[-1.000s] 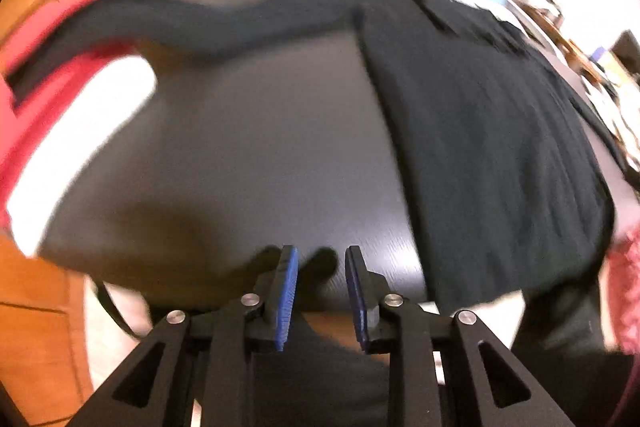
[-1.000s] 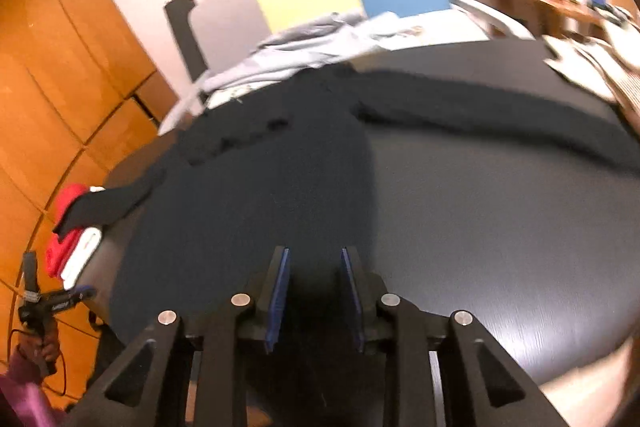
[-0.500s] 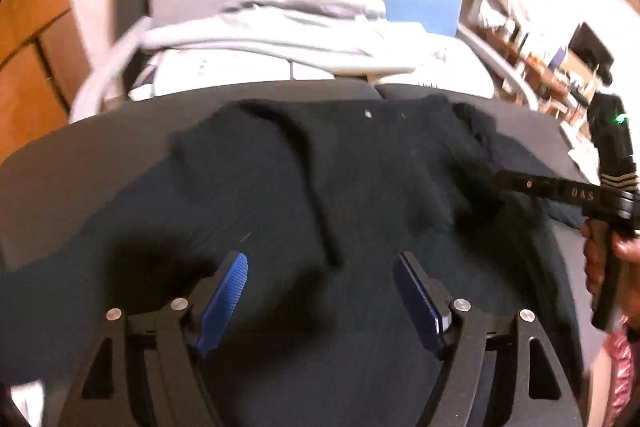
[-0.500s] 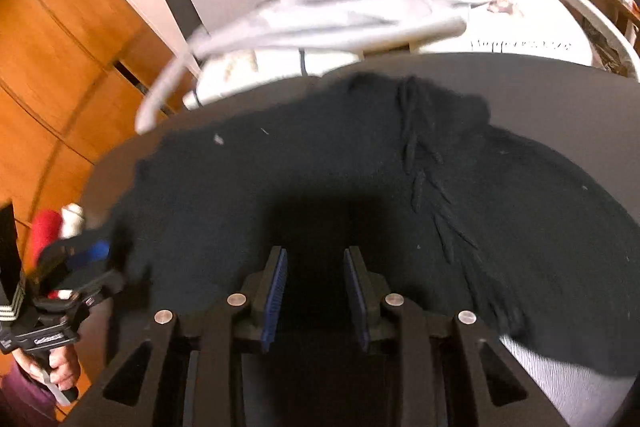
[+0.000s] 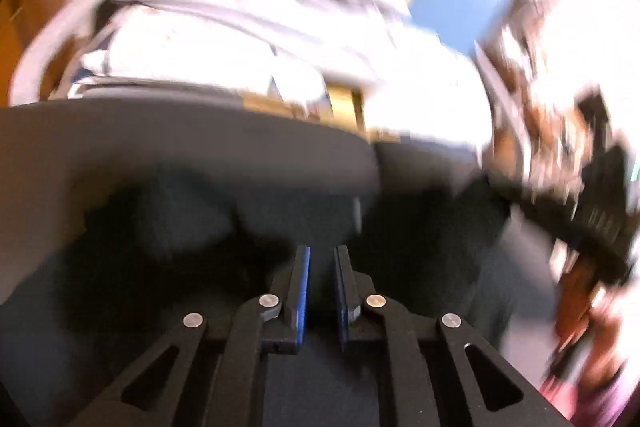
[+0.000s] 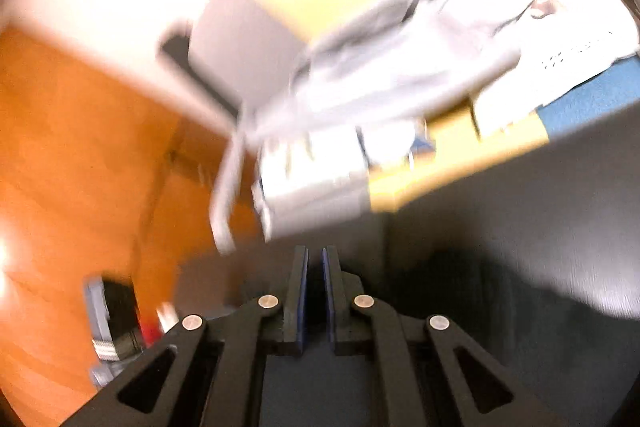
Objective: Fold clothes
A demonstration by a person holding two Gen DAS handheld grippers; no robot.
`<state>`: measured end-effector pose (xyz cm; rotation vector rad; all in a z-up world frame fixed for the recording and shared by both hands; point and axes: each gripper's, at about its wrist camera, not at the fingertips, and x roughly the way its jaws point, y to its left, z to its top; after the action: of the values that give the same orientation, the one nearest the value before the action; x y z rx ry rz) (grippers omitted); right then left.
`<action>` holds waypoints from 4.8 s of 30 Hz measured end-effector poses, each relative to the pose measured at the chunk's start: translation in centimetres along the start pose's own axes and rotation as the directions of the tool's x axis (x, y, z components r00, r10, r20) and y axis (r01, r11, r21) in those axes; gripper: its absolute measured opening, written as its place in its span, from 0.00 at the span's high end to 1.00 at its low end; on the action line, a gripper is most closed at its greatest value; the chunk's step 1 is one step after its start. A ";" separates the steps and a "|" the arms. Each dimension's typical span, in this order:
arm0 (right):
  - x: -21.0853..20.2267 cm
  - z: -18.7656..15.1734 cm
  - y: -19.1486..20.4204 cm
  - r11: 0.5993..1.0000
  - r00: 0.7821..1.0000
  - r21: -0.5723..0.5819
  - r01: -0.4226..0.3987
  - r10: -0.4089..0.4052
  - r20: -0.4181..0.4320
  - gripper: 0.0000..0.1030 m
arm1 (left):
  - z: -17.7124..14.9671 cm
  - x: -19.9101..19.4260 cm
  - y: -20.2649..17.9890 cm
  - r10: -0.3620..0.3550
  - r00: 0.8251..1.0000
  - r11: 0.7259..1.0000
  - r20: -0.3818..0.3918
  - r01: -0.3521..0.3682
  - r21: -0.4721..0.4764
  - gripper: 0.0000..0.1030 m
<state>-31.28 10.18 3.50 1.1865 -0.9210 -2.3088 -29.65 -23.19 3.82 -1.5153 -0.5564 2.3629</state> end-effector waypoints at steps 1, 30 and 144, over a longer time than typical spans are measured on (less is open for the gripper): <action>0.0 1.4 -0.3 0.999 0.998 0.032 -0.007 0.005 0.057 0.91 | 1.7 -0.6 0.9 -0.011 0.999 0.997 0.050 0.015 -0.077 0.85; 9.1 -0.9 5.9 0.842 0.946 -0.455 0.291 -0.323 0.006 0.72 | -13.8 1.9 5.1 0.261 0.928 0.928 0.266 -0.317 0.196 0.00; -4.4 -17.4 -3.3 0.993 0.995 0.066 0.094 -0.091 -0.037 0.94 | -14.0 2.0 1.9 0.291 0.947 0.899 0.137 -0.319 0.299 0.88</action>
<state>-14.61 8.56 -3.78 1.3187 -0.9580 -2.3382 -17.76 -21.60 -3.96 -1.4386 0.0589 2.6028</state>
